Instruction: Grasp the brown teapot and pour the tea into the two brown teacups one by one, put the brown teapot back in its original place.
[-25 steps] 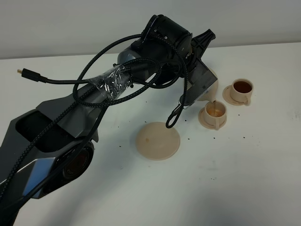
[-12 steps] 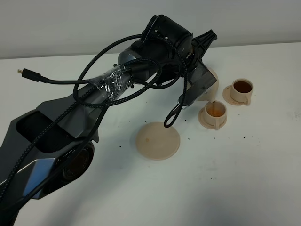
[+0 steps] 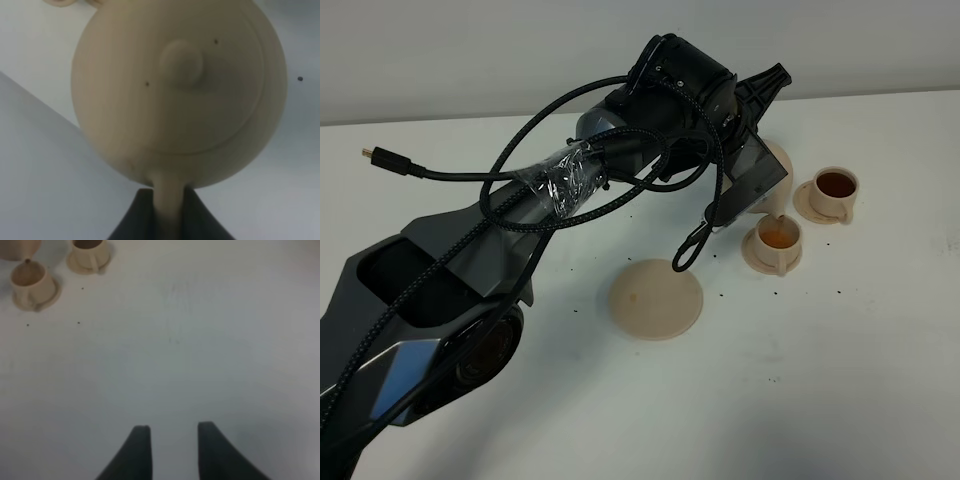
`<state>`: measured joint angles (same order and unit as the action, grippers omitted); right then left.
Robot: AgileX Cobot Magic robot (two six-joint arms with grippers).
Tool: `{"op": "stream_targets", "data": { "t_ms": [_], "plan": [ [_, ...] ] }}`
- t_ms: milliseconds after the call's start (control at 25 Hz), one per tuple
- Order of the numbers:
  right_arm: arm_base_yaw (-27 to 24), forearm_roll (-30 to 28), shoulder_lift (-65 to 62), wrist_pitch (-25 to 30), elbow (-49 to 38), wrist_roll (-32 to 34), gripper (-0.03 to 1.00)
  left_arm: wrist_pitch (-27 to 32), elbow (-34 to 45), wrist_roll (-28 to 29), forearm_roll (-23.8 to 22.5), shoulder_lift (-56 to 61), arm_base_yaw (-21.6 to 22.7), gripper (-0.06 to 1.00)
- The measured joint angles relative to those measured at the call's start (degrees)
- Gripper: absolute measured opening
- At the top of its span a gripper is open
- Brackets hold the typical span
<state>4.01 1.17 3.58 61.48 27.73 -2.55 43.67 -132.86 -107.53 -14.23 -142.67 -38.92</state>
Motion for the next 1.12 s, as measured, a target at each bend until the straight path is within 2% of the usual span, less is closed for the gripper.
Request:
{"op": "stream_targets", "data": {
  "t_ms": [440, 1120],
  "plan": [
    [0.0, 0.0, 0.0, 0.0, 0.0, 0.05, 0.24, -0.89, 0.0, -1.42, -0.02, 0.0, -0.06, 0.12],
    [0.0, 0.0, 0.0, 0.0, 0.0, 0.0, 0.24, -2.37, 0.0, -6.98, -0.24, 0.0, -0.39, 0.12]
  ]
}}
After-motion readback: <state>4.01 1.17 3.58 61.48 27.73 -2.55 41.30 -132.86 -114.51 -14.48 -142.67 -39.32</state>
